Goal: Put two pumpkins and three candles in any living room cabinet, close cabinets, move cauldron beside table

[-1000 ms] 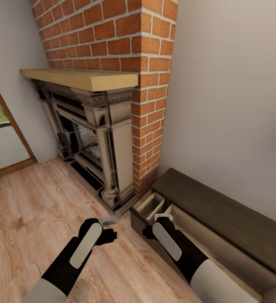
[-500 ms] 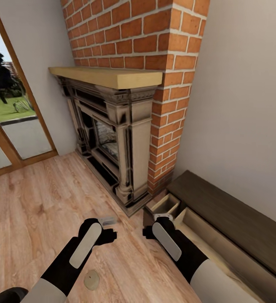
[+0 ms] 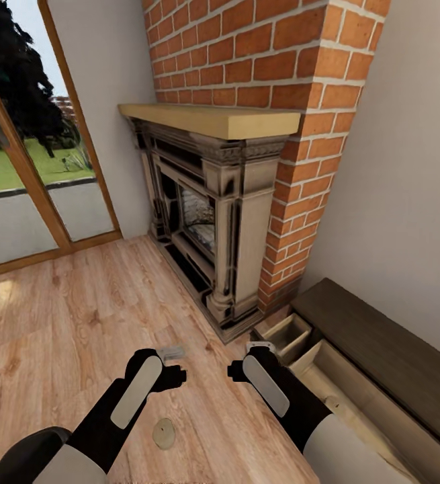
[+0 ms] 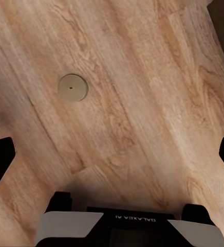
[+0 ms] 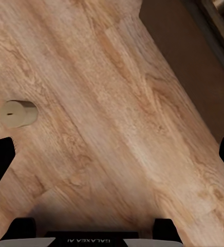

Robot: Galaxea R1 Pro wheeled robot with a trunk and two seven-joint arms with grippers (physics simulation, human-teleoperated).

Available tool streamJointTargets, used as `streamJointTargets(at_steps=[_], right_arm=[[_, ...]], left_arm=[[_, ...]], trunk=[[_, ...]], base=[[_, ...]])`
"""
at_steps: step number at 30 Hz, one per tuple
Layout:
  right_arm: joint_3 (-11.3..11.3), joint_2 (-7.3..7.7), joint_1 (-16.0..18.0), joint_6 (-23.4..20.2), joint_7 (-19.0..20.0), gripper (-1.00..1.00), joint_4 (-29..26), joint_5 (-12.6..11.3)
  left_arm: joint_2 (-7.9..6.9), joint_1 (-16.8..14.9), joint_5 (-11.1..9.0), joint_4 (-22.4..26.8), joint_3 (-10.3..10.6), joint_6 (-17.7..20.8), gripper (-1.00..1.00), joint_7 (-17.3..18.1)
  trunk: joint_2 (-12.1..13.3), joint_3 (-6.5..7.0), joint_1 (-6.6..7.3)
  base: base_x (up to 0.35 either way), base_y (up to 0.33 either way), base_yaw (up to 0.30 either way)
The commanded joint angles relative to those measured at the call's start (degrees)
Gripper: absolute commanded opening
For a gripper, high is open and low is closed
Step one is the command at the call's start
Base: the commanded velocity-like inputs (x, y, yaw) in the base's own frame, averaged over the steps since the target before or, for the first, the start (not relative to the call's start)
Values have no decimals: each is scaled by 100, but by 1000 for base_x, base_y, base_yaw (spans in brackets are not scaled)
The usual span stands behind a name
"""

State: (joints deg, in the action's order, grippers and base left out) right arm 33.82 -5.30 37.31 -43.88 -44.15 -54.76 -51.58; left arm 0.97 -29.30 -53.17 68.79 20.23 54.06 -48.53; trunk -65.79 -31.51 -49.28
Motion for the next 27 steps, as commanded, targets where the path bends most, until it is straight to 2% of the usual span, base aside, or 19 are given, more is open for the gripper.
streamJointTargets(at_steps=[1, 19, 27], right_arm=[[11, 3, 5, -7, -59, 100, -8, -54], [12, 3, 6, 8, -59, 100, -8, -45], [17, 3, 6, 21, -59, 100, -2, -45]], left_arm=[[2, -6, -53, 3, 7, 8, 100, -62], [-1, -6, -45, 19, -1, 8, 100, -69], [1, -6, -45, 30, -1, 8, 100, -69]], trunk=[[-4, -9, 0], [-4, -70, 0], [-4, -97, 0]], base=[[0, 0, 267], [1, 13, 267], [148, 132, 267]])
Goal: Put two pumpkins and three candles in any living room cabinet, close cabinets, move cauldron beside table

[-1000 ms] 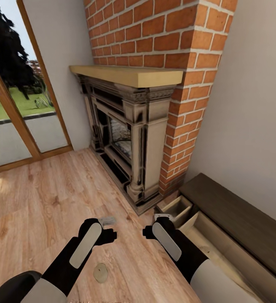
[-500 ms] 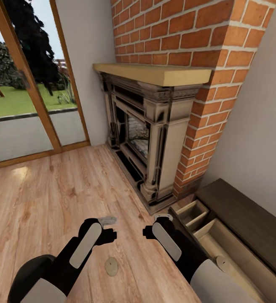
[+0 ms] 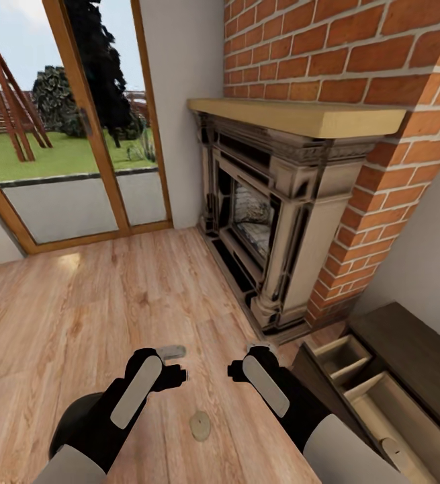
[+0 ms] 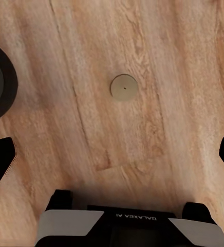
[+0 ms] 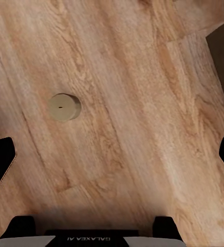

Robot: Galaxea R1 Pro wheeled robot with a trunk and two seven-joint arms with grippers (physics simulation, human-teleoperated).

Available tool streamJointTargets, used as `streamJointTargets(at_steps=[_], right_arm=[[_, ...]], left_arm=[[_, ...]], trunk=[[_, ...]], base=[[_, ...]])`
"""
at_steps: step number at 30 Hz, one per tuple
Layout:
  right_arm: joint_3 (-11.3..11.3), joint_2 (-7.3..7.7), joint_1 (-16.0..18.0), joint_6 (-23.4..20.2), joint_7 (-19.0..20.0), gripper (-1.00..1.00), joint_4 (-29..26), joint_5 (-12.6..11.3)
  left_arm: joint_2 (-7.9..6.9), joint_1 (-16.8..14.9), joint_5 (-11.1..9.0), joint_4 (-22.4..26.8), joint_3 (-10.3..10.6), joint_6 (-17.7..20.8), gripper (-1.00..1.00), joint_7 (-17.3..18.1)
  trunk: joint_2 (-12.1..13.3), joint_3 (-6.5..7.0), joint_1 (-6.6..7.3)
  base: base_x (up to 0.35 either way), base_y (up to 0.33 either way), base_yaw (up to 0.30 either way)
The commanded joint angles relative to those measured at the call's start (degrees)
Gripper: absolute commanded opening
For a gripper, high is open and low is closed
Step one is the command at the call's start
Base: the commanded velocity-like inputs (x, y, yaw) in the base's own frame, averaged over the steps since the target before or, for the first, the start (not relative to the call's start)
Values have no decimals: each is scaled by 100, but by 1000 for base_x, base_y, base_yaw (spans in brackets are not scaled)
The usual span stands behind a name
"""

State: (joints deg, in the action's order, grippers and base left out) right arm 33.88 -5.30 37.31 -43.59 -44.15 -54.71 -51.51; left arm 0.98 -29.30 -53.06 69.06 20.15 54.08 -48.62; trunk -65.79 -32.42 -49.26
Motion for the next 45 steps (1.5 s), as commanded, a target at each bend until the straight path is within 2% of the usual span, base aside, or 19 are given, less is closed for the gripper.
streamJointTargets(at_steps=[1, 12, 28, 45], right_arm=[[11, 2, 5, -8, -59, 100, -8, -52], [11, 2, 5, -1, -53, 100, 4, -52], [13, 2, 4, 1, -50, 100, 4, -50], [14, 2, 4, 1, -50, 100, -4, -43]], left_arm=[[0, -6, -55, 3, 7, 6, 100, -60], [-2, -6, -31, 35, 14, 6, 100, -61], [-2, -6, -19, 37, 12, 6, 100, -69], [-2, -6, -3, 40, 16, 6, 100, -69]], trunk=[[-4, -9, -2], [-4, -47, -2], [-4, -103, -2], [-4, -167, -2]], base=[[184, 133, 267], [239, 51, 267], [14, 0, 267], [90, -28, 267]])
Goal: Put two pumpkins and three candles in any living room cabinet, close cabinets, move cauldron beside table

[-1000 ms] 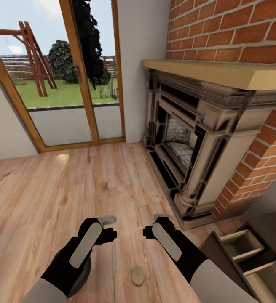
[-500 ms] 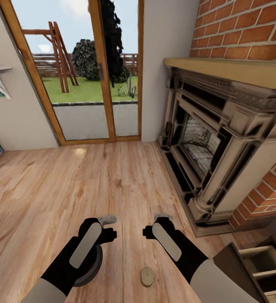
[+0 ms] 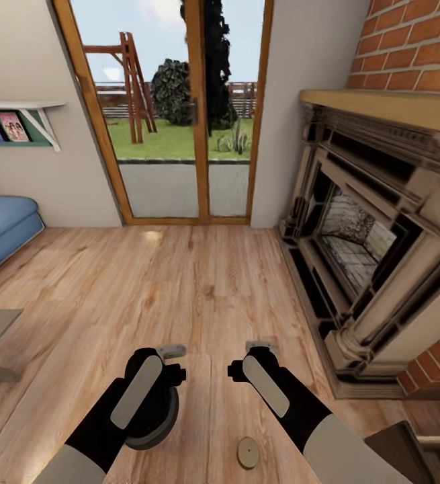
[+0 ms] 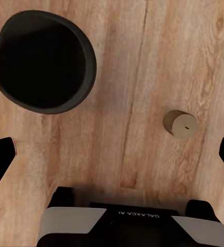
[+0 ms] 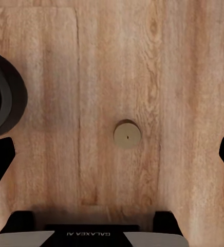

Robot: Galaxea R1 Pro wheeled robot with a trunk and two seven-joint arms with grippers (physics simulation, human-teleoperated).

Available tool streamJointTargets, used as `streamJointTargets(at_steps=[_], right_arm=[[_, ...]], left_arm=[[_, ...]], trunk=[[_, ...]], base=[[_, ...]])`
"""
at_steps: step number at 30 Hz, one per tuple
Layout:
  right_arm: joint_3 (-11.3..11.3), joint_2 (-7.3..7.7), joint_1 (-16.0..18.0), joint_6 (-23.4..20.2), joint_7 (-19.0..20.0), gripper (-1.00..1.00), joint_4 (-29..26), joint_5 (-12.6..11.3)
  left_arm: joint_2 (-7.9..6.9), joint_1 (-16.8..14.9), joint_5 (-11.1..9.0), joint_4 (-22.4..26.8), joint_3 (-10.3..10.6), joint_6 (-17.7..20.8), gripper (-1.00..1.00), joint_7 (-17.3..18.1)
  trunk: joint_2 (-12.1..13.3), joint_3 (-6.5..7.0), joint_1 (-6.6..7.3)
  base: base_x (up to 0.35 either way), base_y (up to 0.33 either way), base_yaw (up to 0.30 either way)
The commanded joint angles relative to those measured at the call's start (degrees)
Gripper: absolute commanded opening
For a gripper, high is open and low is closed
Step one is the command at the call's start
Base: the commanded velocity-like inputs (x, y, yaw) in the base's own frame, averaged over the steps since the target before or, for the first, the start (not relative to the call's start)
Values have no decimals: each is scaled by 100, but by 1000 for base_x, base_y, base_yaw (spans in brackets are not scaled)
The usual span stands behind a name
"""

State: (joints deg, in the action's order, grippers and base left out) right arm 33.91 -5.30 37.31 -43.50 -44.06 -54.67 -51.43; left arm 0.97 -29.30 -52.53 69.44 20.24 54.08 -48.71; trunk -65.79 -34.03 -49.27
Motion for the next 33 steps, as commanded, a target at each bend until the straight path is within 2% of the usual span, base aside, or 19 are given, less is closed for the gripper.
streamJointTargets(at_steps=[1, 8, 13, 19, 22, 24, 26, 29, 33], right_arm=[[11, 2, 5, -8, -59, 100, -8, -52], [11, 2, 5, -8, -59, 100, -4, -52], [5, 9, 8, -9, -59, 100, -7, -52], [2, 19, 11, -8, -59, 100, -8, -60], [-1, 25, 8, -9, -59, 100, -10, -63], [-5, 32, 9, -9, -59, 100, -16, -76], [-6, 31, 6, -7, -59, 100, -20, -83], [-7, 29, 12, -3, -59, 100, -18, -86], [-4, 28, 9, 1, -59, 100, -15, -79]], left_arm=[[-1, -6, -55, 4, 7, 6, 100, -60], [3, -6, -55, 8, 14, 6, 100, -61], [-7, -6, -48, 208, 0, 6, 100, -68], [-155, -1, -100, 1246, -52, 14, 100, -69], [-263, 14, -111, 1578, -68, 19, 100, -69], [-369, 18, -121, 1698, -78, 22, 100, -69], [-446, 19, -133, 1748, -172, 23, 100, -69], [-492, 20, -141, 1765, -337, 24, 100, -66], [-501, 20, -143, 1761, -398, 24, 100, -61]], trunk=[[-4, -10, -1], [-4, -41, -1], [-4, -48, -1], [-4, -49, -1], [-4, -49, -1], [-4, -49, -1], [-4, -49, -1], [-4, -49, -1], [-4, -47, -1]], base=[[67, 97, 267], [61, 37, 259], [5, 2, 72], [0, 0, 7], [0, 0, 0], [0, 0, 0], [77, 34, 0], [206, 79, 0], [86, 21, 3]])
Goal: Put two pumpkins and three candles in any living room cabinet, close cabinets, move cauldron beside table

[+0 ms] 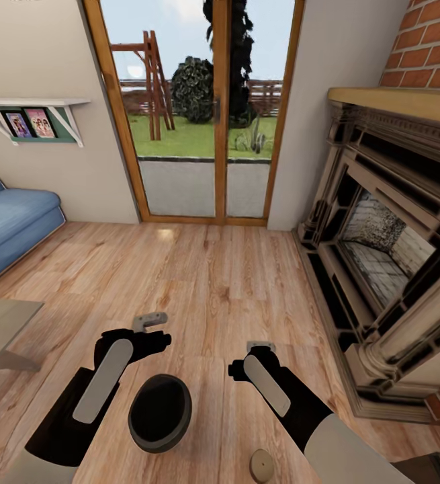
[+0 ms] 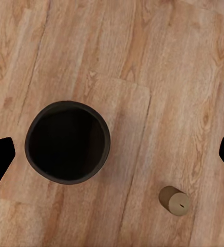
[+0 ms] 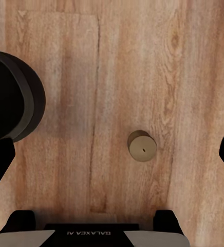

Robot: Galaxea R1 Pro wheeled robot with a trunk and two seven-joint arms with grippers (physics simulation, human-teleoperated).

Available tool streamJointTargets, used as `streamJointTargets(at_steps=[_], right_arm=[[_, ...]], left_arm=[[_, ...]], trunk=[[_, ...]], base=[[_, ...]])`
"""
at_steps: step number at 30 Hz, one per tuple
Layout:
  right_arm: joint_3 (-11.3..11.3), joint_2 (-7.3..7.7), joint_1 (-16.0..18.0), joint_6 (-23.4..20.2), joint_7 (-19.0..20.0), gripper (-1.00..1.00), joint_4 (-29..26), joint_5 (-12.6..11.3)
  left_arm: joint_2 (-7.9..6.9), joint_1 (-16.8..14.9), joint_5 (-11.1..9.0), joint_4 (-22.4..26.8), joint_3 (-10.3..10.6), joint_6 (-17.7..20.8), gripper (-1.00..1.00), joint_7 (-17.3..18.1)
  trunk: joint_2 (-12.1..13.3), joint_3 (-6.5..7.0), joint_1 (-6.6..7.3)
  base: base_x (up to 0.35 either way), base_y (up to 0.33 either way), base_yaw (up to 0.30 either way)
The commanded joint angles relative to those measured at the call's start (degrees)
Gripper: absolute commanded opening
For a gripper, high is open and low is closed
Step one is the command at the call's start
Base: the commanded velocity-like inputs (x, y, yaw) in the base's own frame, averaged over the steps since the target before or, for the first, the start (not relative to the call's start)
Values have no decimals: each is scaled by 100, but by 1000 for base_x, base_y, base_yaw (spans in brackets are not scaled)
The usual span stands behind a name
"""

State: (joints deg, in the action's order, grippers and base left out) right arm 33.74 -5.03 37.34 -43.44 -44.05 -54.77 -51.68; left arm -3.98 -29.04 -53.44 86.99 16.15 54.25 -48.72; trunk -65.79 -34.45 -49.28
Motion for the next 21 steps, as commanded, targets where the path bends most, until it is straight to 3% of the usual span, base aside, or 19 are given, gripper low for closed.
streamJointTargets(at_steps=[1, 11, 21], right_arm=[[15, -1, 7, -2, -59, 100, -6, -49], [10, 0, 8, -1, -59, 100, -7, -42], [9, 7, 10, 2, -59, 100, -7, -43]], left_arm=[[-5, -6, -52, 1, 8, 7, 100, -60], [-1, -6, -61, -15, 10, 7, 100, -61], [-1, -6, -60, -25, 10, 7, 100, -59]], trunk=[[-4, -1, -1], [-4, 50, -1], [-4, 104, -1]], base=[[27, 7, 34], [14, 1, 40], [104, 0, 1]])
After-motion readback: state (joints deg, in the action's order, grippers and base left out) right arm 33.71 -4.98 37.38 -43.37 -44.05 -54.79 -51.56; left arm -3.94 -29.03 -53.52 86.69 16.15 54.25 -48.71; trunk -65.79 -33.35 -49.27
